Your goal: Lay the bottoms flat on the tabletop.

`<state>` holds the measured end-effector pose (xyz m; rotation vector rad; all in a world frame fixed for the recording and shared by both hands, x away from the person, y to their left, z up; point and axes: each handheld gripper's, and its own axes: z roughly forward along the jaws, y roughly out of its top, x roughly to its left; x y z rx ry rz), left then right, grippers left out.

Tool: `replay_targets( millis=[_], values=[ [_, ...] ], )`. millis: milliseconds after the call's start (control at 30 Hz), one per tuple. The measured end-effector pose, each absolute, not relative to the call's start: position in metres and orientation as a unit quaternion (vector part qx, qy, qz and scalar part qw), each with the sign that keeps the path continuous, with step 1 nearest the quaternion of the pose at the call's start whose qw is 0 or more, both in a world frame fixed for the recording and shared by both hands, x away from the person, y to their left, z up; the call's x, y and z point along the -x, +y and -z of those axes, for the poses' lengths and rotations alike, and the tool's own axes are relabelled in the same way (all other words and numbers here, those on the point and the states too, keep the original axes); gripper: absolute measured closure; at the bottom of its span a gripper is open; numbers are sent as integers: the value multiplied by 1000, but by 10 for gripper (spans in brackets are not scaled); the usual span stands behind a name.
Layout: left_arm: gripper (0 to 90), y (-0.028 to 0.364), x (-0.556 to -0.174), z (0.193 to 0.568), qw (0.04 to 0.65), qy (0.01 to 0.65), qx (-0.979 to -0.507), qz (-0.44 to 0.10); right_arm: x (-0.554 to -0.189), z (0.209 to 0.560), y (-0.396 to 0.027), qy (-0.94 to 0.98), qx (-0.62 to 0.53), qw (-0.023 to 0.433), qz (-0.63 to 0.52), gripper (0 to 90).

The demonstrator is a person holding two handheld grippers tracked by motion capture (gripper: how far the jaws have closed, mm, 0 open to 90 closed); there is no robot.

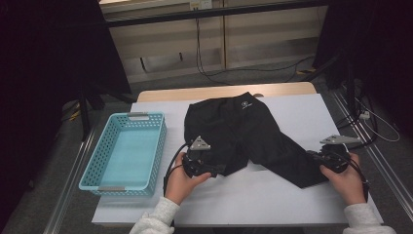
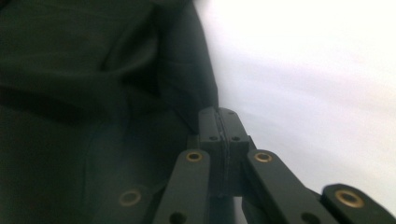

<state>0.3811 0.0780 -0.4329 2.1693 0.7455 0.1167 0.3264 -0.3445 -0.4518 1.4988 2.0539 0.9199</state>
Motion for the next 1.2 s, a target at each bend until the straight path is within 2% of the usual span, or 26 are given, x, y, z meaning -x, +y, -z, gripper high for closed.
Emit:
replay_targets(
  millis=[267,467,733,800,967,1067,1200],
  values=[
    [308,75,-381,433,409,292,-863,-46,-320,453,-356,734,-555,219,-324,898],
    [307,77,-381,432,413,295,-860,-48,-313,445,-363,719,-556,240,-341,897],
    [307,75,-381,433,409,292,-864,-43,-314,455,-365,723,-566,233,-320,895],
    [307,75,-381,434,407,292,-864,-43,-314,453,-363,724,-563,236,-321,862],
    [307,75,-381,433,407,289,-865,-43,-311,444,-342,738,-527,250,-339,709],
    [307,74,-381,433,409,290,-864,-43,-310,437,-320,756,-495,235,-358,673],
    [307,74,-380,432,408,293,-863,-49,-307,444,-281,810,-434,198,-341,683]
  ],
)
